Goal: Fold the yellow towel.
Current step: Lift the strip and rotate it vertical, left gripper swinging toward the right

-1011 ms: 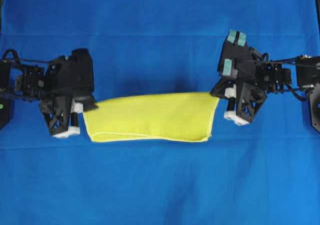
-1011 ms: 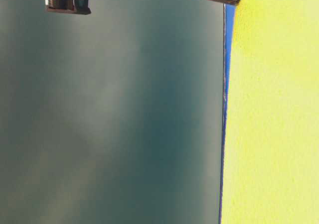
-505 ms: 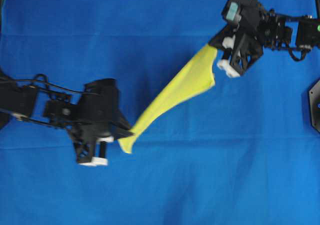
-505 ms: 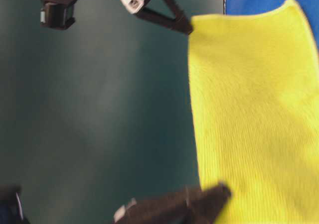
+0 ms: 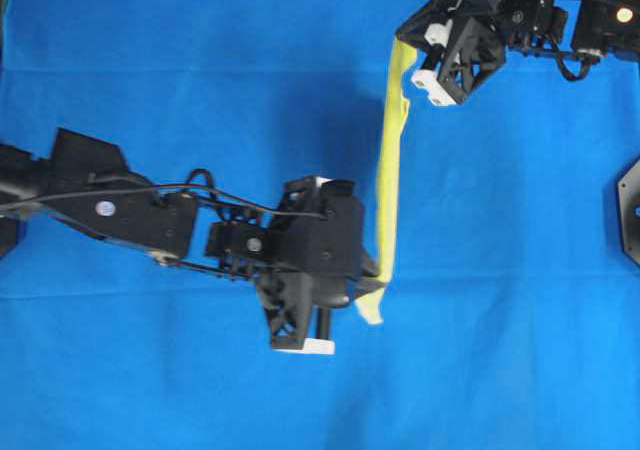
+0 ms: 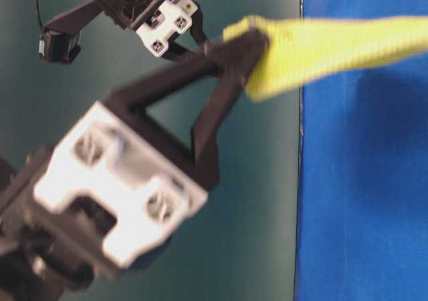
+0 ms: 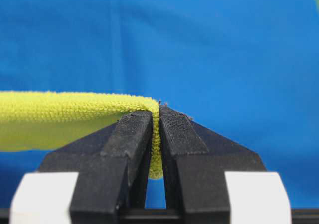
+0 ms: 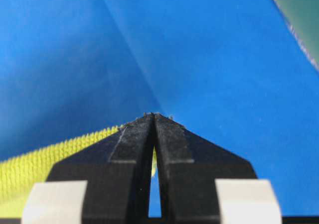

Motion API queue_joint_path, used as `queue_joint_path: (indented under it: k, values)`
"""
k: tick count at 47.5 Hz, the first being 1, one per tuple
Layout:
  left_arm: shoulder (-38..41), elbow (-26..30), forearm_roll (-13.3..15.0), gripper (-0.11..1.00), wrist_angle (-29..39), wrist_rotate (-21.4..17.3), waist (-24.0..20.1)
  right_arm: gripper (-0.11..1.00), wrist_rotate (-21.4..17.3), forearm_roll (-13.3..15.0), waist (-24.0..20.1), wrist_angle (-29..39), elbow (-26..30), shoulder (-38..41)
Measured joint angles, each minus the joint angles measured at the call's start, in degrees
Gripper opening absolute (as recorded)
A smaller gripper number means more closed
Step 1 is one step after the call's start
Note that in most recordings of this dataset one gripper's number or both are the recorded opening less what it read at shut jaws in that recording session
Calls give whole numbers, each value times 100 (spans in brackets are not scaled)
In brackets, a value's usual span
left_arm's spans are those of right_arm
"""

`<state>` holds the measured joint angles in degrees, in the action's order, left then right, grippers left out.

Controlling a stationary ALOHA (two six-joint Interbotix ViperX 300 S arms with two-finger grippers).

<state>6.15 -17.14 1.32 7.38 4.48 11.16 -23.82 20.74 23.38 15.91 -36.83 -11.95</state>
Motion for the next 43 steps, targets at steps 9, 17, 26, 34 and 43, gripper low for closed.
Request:
queue_joint_path:
  k: [9, 17, 26, 34, 43]
  values:
    - [220, 281, 0, 4, 0, 0, 0, 1, 0, 35, 9, -18, 44, 44]
    - [378, 431, 9, 4, -18, 9, 0, 1, 0, 44, 9, -26, 26, 18]
    - [835, 844, 9, 4, -211, -53, -26, 1, 0, 44, 132, -9, -352, -431]
    - [1389, 1459, 9, 4, -475, -237, -123, 1, -9, 44, 281, 158, -800, -993]
    - [1934, 2039, 9, 4, -765, -369, -158, 1, 0, 44, 316, 571, -1028, -1354]
